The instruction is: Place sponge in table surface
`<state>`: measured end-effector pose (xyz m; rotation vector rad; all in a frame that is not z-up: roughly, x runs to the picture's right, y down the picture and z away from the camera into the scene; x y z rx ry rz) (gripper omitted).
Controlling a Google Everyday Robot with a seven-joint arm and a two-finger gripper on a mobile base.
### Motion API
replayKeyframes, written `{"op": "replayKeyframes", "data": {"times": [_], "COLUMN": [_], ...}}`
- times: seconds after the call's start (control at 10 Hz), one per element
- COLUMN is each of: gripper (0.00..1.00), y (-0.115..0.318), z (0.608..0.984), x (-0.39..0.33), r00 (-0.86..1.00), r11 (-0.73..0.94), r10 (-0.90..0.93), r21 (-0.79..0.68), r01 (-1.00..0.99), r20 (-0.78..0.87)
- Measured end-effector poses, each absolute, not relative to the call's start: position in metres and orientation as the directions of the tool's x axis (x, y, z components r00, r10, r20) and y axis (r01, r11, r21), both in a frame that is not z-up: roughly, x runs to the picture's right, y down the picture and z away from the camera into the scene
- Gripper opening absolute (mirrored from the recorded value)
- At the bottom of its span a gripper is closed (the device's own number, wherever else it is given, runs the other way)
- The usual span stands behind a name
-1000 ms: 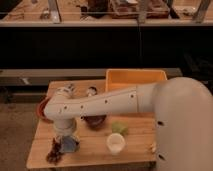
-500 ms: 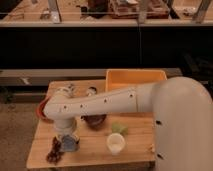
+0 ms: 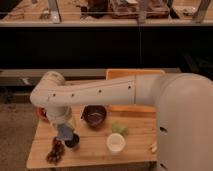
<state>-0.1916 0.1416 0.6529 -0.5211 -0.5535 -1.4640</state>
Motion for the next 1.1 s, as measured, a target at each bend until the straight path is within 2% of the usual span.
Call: {"op": "replayKeyframes", "data": {"times": [0.2,0.5,0.8,1.0,1.1], "gripper": [0.51,0.51,0.51,0.52,0.57], "y": [0.110,0.087,0.091,0.114,0.124], "z": [0.646,0.661,0.716,0.767,0.787], "x": [-0.191,-0.186,-0.191,-0.200,-0.201], "r00": [0.081,0.214,0.364,0.437,0.458], "r11": [0.091,0.218,0.353,0.419,0.442], "r10": [-0.768,-0.743,-0.697,-0.668,-0.662], "r21": [-0.016,-0.073,-0.147,-0.180,-0.184], "r01": [0.996,0.973,0.924,0.890,0.878], "r20": [0.635,0.634,0.618,0.602,0.593]}}
